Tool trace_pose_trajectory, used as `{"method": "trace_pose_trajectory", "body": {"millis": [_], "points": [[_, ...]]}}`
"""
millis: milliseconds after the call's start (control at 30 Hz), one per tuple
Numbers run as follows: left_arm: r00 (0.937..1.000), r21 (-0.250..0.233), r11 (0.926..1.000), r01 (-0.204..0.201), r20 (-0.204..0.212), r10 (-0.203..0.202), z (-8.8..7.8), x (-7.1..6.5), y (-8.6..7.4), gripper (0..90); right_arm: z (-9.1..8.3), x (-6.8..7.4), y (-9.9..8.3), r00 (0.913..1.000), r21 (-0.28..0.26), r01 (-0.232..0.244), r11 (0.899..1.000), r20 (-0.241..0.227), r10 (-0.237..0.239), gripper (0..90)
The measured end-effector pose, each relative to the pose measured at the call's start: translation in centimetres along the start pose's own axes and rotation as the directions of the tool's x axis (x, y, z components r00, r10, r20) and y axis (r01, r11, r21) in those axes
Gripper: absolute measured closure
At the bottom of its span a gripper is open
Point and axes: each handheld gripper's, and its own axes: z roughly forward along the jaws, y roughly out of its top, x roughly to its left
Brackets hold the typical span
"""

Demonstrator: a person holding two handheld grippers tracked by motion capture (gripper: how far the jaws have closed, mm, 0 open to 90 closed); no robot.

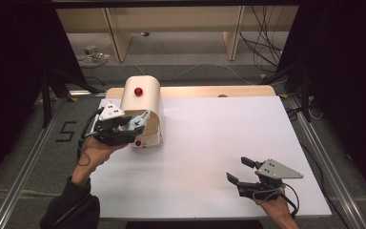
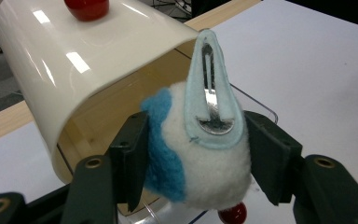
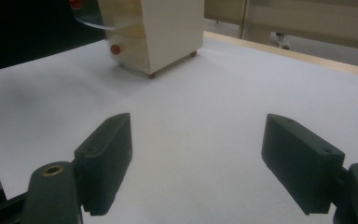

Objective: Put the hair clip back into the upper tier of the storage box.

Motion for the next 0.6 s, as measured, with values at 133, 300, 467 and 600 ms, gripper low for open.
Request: {"method": "trace_pose_trajectory", "body": {"millis": [133,300,467,600], "points": [[1.0,0.002,1.0,0.005,-0.005,-0.005,0.01,0.01,0.03,42.6,-0.02,0.01,0.01,1.0,0.003,0.001,1.0,0.002,-0.001,25.5],[0.9997,0.023,0.9995,0.021,-0.012,-0.021,0.13,0.18,0.01,39.0,-0.04,0.01,0.01,1.0,0.003,0.002,1.0,0.002,-0.002,25.5],[0.9989,0.013,0.999,0.042,-0.018,-0.042,-0.03,0.35,0.07,35.9,-0.04,0.02,0.02,1.0,0.006,0.004,1.0,0.004,-0.004,25.5],[0.9987,0.006,0.9987,0.05,-0.007,-0.05,-0.22,0.23,0.21,34.7,-0.06,0.04,0.02,1.0,0.007,0.002,1.0,0.004,-0.002,25.6]]}}
